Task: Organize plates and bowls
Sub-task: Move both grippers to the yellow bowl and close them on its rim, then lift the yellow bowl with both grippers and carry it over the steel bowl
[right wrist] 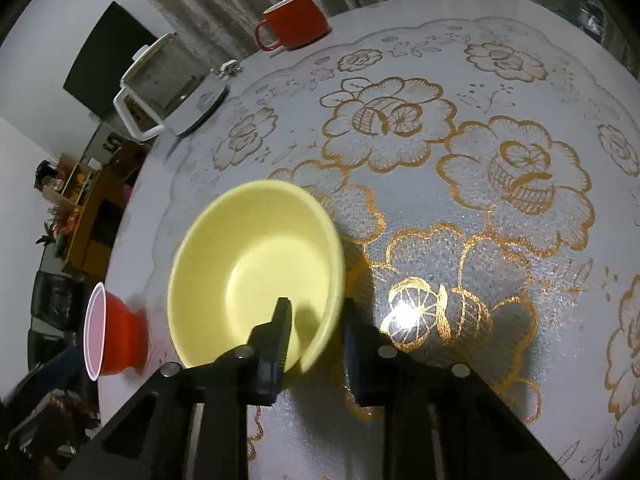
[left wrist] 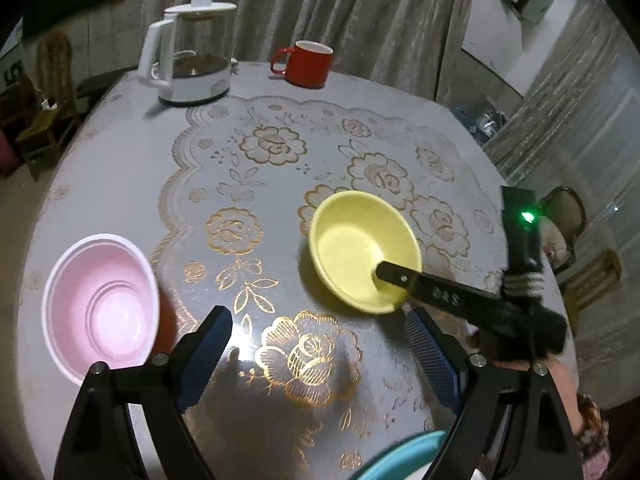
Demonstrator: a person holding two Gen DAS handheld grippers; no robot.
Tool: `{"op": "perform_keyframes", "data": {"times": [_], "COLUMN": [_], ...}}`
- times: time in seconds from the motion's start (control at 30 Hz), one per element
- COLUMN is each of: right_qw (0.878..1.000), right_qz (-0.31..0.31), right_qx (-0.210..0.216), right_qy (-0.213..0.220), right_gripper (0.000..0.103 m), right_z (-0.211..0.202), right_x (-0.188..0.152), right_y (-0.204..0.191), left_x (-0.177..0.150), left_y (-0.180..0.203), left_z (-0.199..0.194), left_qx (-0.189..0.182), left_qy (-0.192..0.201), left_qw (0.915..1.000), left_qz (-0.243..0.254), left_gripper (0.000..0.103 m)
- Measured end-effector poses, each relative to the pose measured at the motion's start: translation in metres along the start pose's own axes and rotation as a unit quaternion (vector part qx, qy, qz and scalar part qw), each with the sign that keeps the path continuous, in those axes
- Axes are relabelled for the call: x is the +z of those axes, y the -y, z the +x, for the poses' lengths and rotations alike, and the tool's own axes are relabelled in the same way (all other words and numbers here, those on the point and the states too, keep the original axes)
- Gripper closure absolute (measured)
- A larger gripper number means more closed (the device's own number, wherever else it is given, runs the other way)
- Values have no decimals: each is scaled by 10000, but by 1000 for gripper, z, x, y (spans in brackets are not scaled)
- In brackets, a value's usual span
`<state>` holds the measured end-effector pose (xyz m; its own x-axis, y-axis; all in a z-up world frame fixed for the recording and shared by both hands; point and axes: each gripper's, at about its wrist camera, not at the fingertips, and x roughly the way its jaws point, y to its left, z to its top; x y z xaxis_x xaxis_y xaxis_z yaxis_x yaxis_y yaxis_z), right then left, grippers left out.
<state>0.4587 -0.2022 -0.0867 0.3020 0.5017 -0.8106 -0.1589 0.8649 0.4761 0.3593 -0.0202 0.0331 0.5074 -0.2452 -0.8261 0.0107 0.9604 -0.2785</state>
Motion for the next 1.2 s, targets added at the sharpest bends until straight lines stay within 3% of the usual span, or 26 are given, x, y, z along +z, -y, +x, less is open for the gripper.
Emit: {"op": "perform_keyframes", "data": {"times": [0.23, 0.53, 0.63, 0.77, 1.2], "right_qw": [9999, 9998, 9998, 9997, 9994], "right_qz": [-93, -183, -201, -220, -304], "right_qx": [65, -21, -35, -70, -165], "right_qy": [-40, -85, -80, -79, -56], "right_gripper": [88, 88, 88, 88, 88], "right_z": [-9, -19, -20, -22, -21], "right_x": [-13, -27, -29, -31, -33], "right_y": [5, 6, 6, 5, 1], "left_x": [6, -3, -6, -9, -16], "left_y": [7, 16, 17, 21, 23], "left_z": [30, 58, 62, 65, 75], "left_qx": [43, 100, 65, 75, 116], "left_qy": [-161, -462, -514, -557, -679], "left_qw": [9998, 9984, 9982, 9976, 9963], "left_qz": [84, 319, 288, 415, 521], "left_gripper": [16, 35, 38, 51, 63]}}
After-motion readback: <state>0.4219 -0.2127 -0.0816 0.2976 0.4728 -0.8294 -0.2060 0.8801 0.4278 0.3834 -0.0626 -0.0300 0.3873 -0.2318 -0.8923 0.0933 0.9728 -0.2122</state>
